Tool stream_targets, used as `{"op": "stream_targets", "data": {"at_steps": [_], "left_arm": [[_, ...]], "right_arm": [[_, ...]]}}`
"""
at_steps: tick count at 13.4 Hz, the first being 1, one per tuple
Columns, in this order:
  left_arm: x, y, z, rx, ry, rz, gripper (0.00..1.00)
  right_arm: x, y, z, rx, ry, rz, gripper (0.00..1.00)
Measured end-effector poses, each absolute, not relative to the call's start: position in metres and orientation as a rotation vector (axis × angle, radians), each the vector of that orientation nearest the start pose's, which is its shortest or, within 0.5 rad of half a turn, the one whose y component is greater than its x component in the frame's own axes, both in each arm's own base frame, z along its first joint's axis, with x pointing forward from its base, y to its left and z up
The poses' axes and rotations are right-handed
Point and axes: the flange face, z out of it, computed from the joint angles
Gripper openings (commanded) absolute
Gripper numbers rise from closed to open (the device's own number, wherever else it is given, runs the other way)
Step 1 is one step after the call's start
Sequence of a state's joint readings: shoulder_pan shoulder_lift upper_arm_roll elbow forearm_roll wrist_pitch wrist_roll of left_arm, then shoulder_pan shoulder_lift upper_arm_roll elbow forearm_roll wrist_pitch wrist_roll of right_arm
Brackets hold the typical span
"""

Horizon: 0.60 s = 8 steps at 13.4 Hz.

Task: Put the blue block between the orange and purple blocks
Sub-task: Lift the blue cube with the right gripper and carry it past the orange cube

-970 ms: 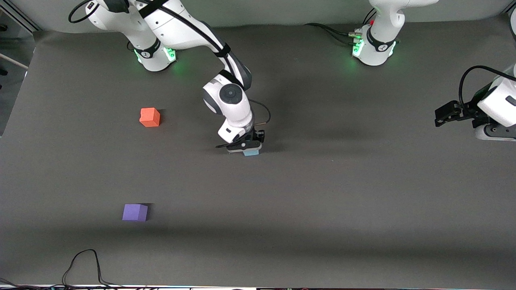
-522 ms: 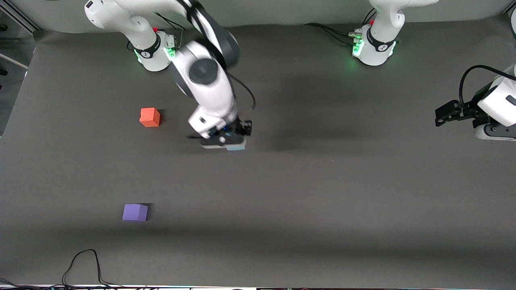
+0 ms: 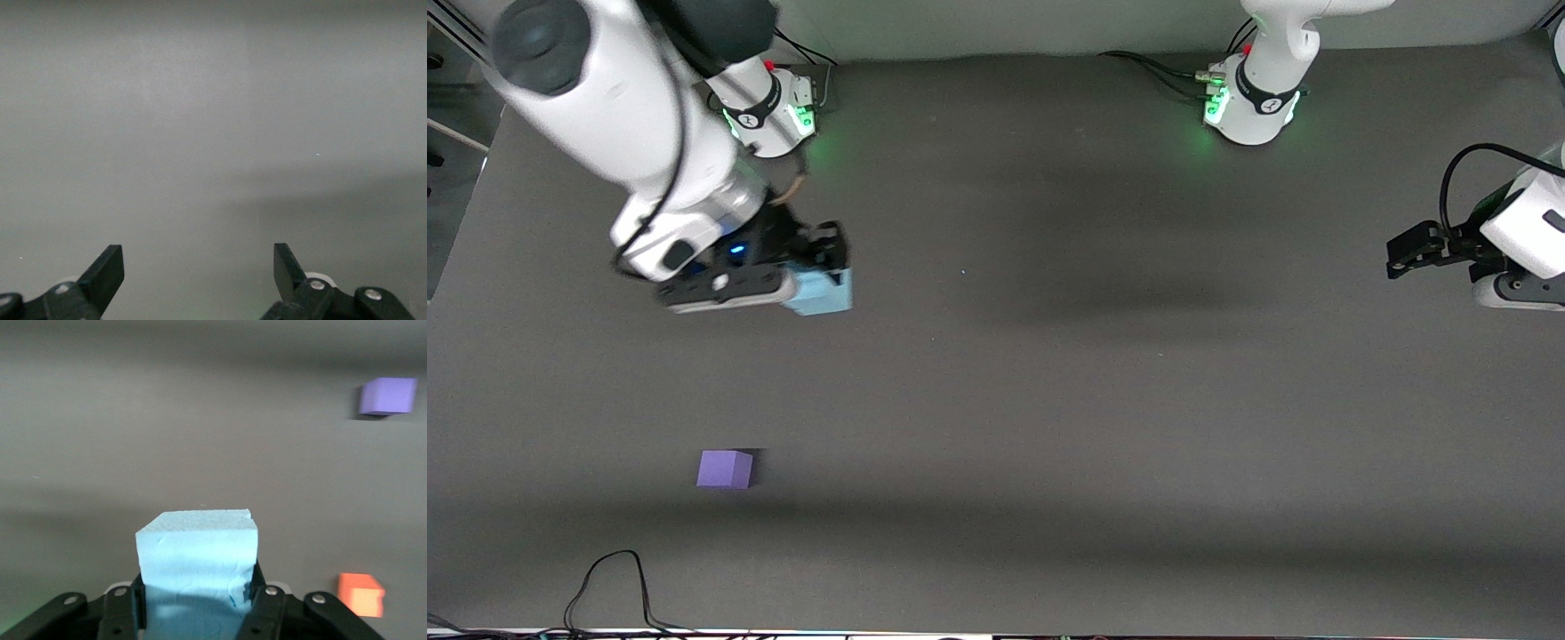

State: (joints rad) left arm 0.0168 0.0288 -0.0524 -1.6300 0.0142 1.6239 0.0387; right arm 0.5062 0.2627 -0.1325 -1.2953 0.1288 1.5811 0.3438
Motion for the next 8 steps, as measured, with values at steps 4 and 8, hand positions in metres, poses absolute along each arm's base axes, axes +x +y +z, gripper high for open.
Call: {"op": "stream_targets", "data": {"at_steps": [4, 8], "left_arm": [[0.565, -0.019, 0.586, -3.127, 0.12, 0.05, 1.0], [0.565, -0.021, 0.587, -3.127, 0.126, 0.049, 1.0]], "right_arm": [[0.609, 0.094, 0.62, -3.098, -0.069, -0.004, 0.22], [0.598, -0.005, 0.634, -3.103, -0.041, 0.005, 0.13]]}}
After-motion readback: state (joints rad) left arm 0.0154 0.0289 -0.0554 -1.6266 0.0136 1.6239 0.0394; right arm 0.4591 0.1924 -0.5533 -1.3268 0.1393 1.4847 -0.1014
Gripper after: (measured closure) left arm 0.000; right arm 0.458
